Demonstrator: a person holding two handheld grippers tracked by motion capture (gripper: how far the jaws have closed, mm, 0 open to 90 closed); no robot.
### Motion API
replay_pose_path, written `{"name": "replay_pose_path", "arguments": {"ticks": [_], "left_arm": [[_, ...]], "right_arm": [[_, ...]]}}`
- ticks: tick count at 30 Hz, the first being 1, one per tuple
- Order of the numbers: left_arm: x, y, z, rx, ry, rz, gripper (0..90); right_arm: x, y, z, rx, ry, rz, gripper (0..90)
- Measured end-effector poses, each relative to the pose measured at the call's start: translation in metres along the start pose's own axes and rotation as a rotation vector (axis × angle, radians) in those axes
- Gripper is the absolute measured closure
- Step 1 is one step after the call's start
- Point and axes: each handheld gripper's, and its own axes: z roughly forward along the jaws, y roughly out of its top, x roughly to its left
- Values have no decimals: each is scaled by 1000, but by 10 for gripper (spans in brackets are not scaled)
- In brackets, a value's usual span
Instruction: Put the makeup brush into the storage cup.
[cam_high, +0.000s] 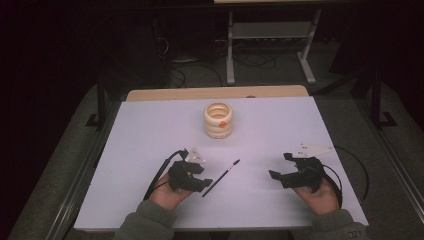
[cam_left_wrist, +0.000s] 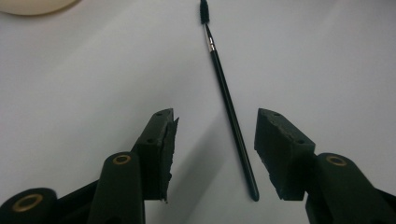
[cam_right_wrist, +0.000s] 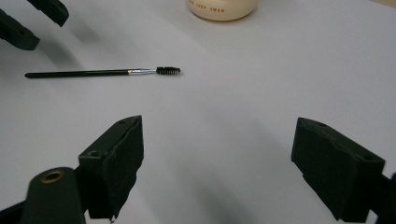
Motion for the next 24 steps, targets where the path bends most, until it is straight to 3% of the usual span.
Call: {"name": "replay_pose_path", "arguments": {"ticks": [18,24], "left_arm": [[-6,7,25,146,-30,-5,643],[-10,10,28,184,-4,-29,677]], "right_arm": [[2,0,2,13,5,-9,160],[3,0,3,18,1,-19,175]]}}
